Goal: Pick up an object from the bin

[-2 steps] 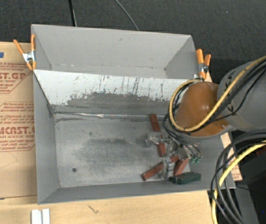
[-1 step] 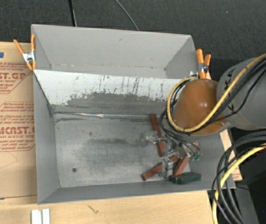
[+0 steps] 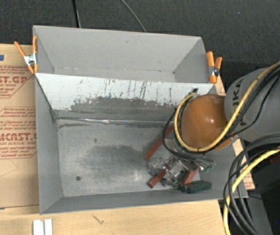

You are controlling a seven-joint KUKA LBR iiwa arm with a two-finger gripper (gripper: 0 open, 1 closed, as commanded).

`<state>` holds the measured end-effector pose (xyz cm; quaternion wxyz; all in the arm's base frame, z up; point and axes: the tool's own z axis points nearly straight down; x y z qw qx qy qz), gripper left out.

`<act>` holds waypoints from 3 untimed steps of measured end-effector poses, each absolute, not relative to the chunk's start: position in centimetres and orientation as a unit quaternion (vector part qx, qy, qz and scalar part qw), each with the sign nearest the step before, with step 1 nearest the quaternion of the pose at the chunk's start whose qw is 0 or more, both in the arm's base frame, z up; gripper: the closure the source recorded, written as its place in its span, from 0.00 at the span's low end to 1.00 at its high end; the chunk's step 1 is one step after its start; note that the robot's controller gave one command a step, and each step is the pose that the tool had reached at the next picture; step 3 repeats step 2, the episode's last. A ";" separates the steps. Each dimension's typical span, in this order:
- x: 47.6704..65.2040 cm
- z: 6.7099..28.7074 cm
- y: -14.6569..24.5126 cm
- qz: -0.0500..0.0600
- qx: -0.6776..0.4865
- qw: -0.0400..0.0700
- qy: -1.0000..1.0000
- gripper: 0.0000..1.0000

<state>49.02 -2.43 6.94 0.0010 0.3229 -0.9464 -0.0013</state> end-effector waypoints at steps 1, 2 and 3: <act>49.0 6.9 -2.4 -0.001 0.323 0.001 -0.946 1.00; 50.5 24.6 -1.6 0.001 0.332 -0.004 -0.943 1.00; 50.5 24.6 -1.6 0.001 0.332 -0.004 -0.943 1.00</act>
Offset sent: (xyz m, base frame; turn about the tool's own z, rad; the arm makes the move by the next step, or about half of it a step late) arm 0.0134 0.0068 0.1742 -0.0191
